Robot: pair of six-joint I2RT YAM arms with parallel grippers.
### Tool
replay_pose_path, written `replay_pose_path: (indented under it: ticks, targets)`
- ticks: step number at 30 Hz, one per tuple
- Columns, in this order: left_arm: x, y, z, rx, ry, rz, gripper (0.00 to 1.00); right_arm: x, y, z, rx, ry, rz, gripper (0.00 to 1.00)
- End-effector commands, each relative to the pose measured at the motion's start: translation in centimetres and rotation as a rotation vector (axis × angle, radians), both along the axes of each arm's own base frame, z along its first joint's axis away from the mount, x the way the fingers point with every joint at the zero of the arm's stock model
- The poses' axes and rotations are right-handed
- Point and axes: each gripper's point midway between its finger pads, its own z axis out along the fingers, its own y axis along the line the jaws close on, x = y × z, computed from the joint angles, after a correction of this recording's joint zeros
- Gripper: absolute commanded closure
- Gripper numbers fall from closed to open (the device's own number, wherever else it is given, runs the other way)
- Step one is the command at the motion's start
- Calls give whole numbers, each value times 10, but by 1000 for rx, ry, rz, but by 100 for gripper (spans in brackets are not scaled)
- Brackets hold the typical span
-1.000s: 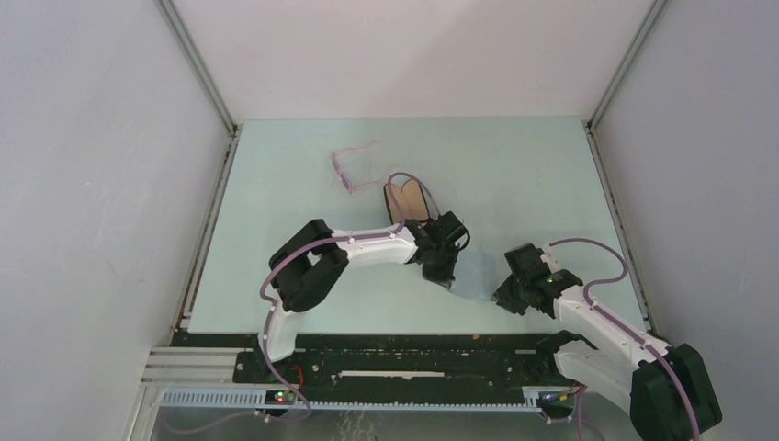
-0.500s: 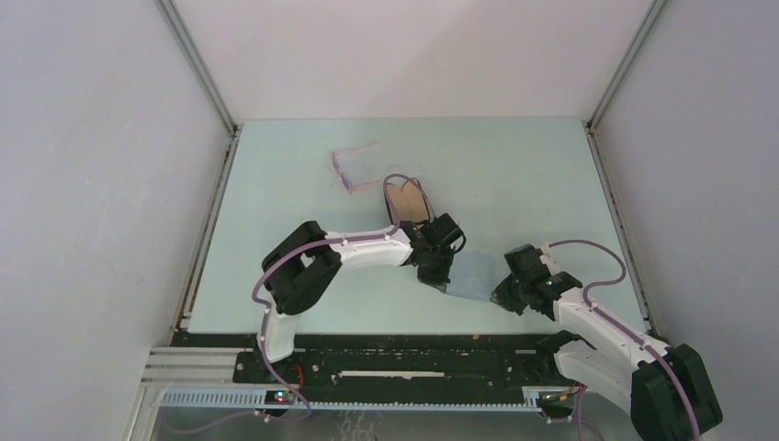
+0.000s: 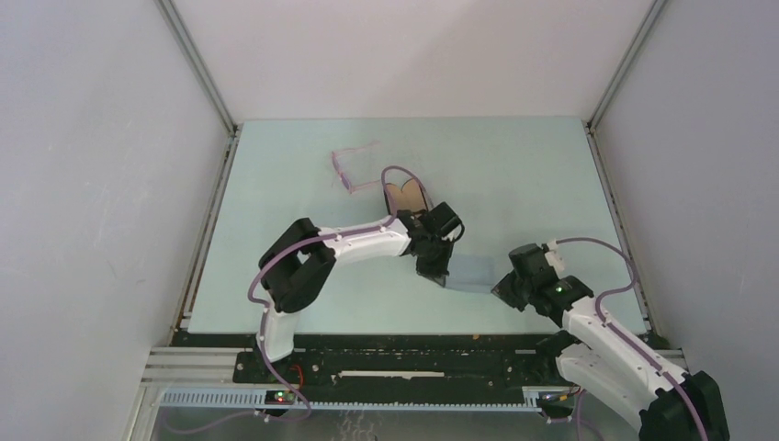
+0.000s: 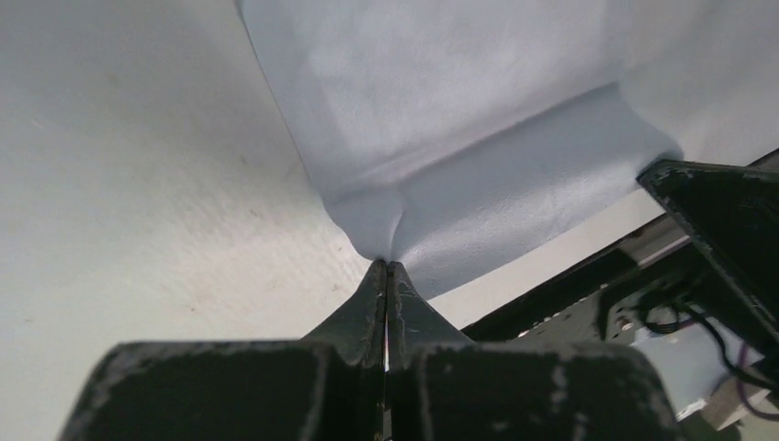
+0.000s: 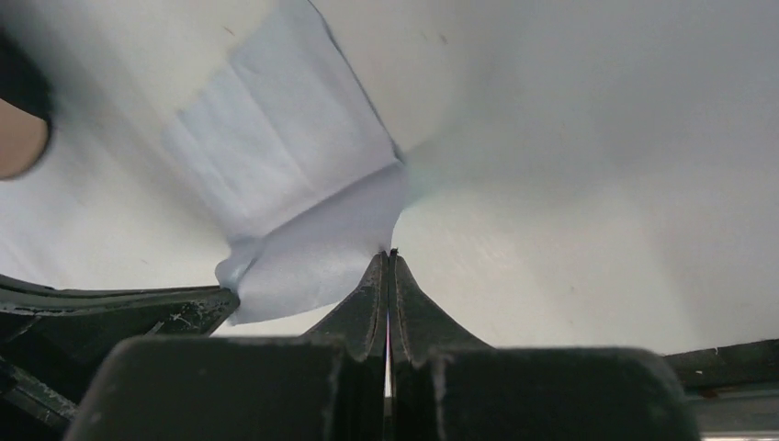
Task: Organize the sunglasses
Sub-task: Fold the glasses cleaning cloth at the center of the board.
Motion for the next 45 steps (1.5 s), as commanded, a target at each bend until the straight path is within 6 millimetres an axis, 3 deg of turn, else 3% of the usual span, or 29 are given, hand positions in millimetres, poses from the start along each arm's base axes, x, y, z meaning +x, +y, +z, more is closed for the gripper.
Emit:
replay_pose_path:
  ticks: [1, 5, 15, 21, 26, 29, 36, 45]
  targets:
    - [43, -14, 57, -81, -113, -5, 100, 36, -9, 37, -33, -97, -46, 100]
    - [48, -11, 64, -75, -120, -18, 100, 34, -7, 34, -43, -62, -23, 100]
    - [-9, 0, 16, -50, 37, -83, 100, -12, 1, 0, -50, 53, 48, 100]
    - [-19, 6, 10, -32, 52, -94, 99, -23, 4, -11, -50, 86, 71, 100]
    - [-15, 12, 15, -12, 25, -72, 66, -25, 5, -11, -46, 82, 88, 100]
    - [-16, 16, 19, -10, 14, -57, 60, -26, 3, -11, -52, 79, 85, 81]
    - [-29, 16, 14, -16, 40, -42, 70, -24, -5, -12, -90, 72, 70, 78]
    - [-41, 12, 2, -17, 103, -49, 69, -18, -15, -14, -92, 75, 51, 79]
